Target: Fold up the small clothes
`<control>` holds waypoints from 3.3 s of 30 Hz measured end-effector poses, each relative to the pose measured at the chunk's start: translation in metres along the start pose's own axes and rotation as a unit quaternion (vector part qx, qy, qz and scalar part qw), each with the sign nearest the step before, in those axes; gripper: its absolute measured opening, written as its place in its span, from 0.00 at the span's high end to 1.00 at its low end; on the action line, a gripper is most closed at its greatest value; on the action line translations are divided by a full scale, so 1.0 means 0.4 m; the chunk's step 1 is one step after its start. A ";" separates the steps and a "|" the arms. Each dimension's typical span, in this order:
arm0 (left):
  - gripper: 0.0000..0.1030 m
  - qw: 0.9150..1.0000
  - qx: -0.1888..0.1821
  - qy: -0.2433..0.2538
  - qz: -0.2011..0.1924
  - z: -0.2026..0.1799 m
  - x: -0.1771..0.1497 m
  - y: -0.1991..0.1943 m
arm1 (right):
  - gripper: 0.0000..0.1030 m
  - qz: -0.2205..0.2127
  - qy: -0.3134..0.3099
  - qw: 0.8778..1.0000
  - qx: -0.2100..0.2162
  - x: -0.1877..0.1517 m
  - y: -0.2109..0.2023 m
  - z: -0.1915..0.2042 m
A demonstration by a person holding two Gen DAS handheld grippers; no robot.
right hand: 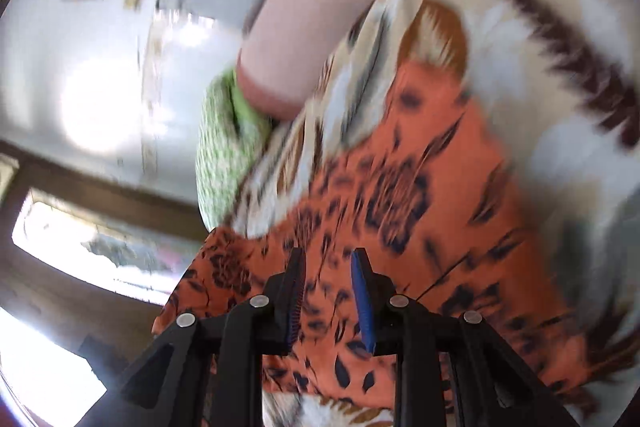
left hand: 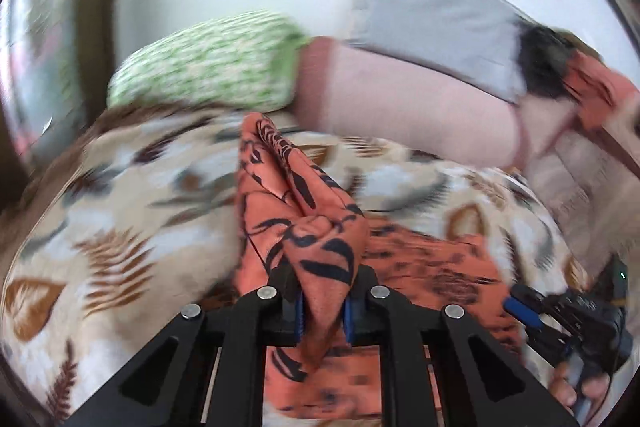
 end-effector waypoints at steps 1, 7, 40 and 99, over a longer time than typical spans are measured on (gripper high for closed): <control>0.87 1.000 -0.014 0.010 0.003 -0.048 -0.007 0.004 | 0.74 -0.016 0.010 1.000 0.003 0.018 -0.028 -0.018; 0.86 0.987 -0.111 0.096 0.063 -0.393 -0.152 0.089 | 0.74 -0.087 0.071 0.993 0.021 0.112 -0.151 -0.108; 0.32 0.984 -0.018 0.107 0.140 -0.074 -0.291 0.131 | 0.74 0.060 -0.109 0.981 -0.150 -0.015 0.040 -0.074; 0.25 0.980 -0.030 0.087 0.175 -0.031 -0.251 0.175 | 0.81 -0.032 -0.026 0.989 -0.141 0.155 -0.045 -0.141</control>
Point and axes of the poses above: each gripper's, at about its wrist camera, not at the fingertips, and y roughly the way its jaws point, z to its left, x to its top, the point moved 9 cm from there along y, roughly the way its jaws point, and after that the axes turned 6 degrees about -y, right-handed, at the moved point
